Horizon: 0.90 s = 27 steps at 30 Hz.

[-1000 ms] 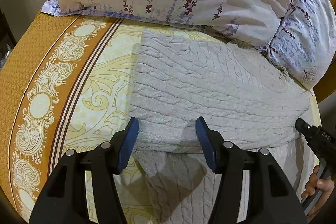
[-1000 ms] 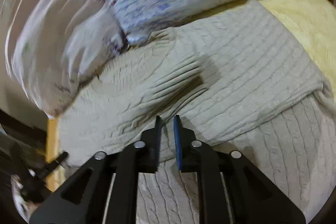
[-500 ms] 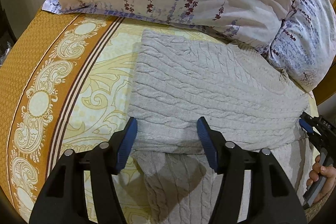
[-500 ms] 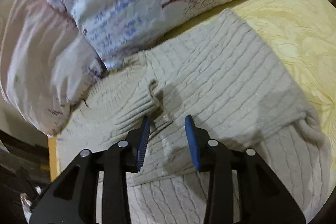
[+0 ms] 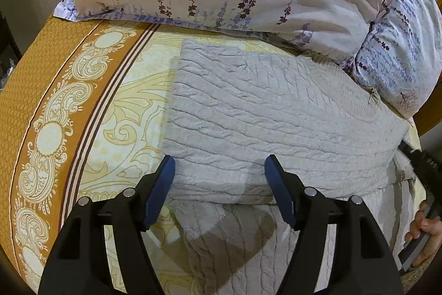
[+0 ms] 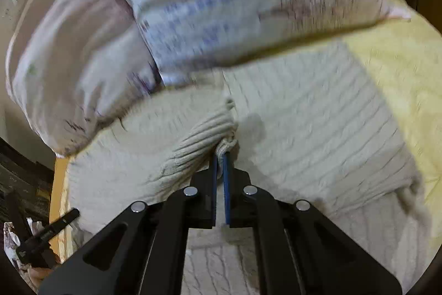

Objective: Fold small clothes

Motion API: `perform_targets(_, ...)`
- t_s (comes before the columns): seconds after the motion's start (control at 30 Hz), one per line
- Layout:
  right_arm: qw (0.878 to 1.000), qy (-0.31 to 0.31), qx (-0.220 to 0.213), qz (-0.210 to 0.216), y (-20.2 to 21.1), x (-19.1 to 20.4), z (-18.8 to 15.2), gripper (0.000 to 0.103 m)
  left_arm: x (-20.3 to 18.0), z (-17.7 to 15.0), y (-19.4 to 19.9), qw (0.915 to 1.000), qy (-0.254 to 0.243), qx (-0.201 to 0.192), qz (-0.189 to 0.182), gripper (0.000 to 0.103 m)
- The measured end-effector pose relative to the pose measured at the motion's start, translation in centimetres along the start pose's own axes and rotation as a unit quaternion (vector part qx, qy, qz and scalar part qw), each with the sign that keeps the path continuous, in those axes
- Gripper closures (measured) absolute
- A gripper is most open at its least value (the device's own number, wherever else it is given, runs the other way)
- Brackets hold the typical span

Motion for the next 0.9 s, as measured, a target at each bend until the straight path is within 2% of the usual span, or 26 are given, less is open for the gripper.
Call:
perform_targets(0.1,0.999,0.004,-0.040,0.006,2.5,0.5,1.3,0.100,0.0,0.2,0.7,0.9997,0.014,-0.008,-0.021,0.034)
perform_targets(0.2,0.998,0.008,-0.062,-0.019,4.4,-0.3,1.1,0.100,-0.6,0.2,1.6,0.9987,0.014,-0.019,-0.044,0.034)
perform_targets(0.3,0.997,-0.014,-0.017,-0.070,2.9,-3.2,-0.7,0.100,-1.2,-0.3,1.6,0.9989,0.002,-0.015,-0.044,0.034)
perform_targets(0.37,0.994,-0.047,0.039,-0.094,1.0,-5.4,-2.3,0.102,-1.2,-0.7,1.0,0.9991,0.002,-0.006,-0.042,0.034)
perform_targets(0.47,0.994,-0.039,0.040,-0.097,1.2,-5.7,-2.7,0.103,-1.4,-0.9,1.2,0.9991,0.002,-0.008,-0.043,0.034)
perform_targets(0.53,0.995,-0.042,0.038,-0.081,1.6,-5.5,-2.4,0.103,-1.4,-1.0,1.5,0.9988,0.005,-0.010,-0.047,0.034)
perform_targets(0.6,0.995,-0.074,0.026,-0.059,2.3,-5.8,-1.9,0.095,-1.2,-1.2,2.0,0.9984,0.012,-0.013,-0.054,0.034)
perform_targets(0.67,0.993,-0.111,0.014,-0.035,2.8,-6.3,-1.1,0.057,-0.9,-1.5,2.8,0.9969,0.028,-0.019,-0.071,0.034)
perform_targets(0.7,0.992,-0.124,0.011,-0.032,2.9,-6.7,-0.8,0.054,-0.8,-1.8,3.2,0.9960,0.035,-0.023,-0.079,0.034)
perform_targets(0.8,0.992,-0.122,0.033,-0.028,1.7,-7.0,-0.7,0.056,0.1,-2.8,4.6,0.9936,0.055,-0.033,-0.093,0.034)
perform_targets(0.87,0.992,-0.103,0.056,-0.037,0.7,-6.9,-1.3,0.072,0.8,-3.7,5.4,0.9926,0.065,-0.034,-0.097,0.034)
perform_targets(0.9,0.994,-0.087,0.050,-0.044,0.6,-6.5,-1.4,0.073,1.1,-4.1,5.7,0.9919,0.071,-0.034,-0.100,0.034)
Point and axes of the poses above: each gripper's, at about its wrist camera, not at the fingertips, and y roughly against the way its jaws point, x to its left, z to its top, the point moved 5 cm from there along -y, roughly the way its jaws point
